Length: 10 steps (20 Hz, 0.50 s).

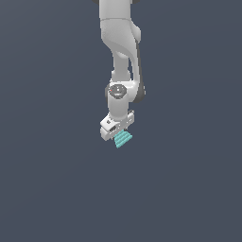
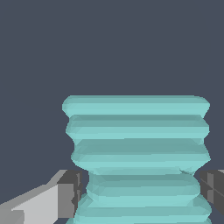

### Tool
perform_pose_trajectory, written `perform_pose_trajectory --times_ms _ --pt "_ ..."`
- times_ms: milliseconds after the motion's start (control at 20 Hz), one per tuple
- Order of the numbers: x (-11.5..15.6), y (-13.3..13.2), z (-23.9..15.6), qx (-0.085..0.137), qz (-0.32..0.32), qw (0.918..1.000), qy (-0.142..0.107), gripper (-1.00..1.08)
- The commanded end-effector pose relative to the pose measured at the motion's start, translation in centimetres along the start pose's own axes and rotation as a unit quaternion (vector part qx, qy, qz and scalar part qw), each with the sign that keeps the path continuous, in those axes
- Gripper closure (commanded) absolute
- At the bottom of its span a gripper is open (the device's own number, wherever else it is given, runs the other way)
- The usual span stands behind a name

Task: Pick up the object and move it to a goal position.

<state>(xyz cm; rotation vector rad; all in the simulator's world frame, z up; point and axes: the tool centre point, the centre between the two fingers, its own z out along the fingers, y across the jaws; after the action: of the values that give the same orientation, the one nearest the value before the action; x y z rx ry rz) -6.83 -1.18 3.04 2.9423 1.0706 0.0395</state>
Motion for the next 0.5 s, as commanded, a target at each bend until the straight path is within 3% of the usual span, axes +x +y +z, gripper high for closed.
perform_pose_trajectory --times_ms 0,450 --pt "-0.3 0.0 0.0 0.001 0.001 1.0000 -0.002 1.08" --pt "0.2 0.8 -2.5 0.002 0.001 1.0000 -0.003 1.08"
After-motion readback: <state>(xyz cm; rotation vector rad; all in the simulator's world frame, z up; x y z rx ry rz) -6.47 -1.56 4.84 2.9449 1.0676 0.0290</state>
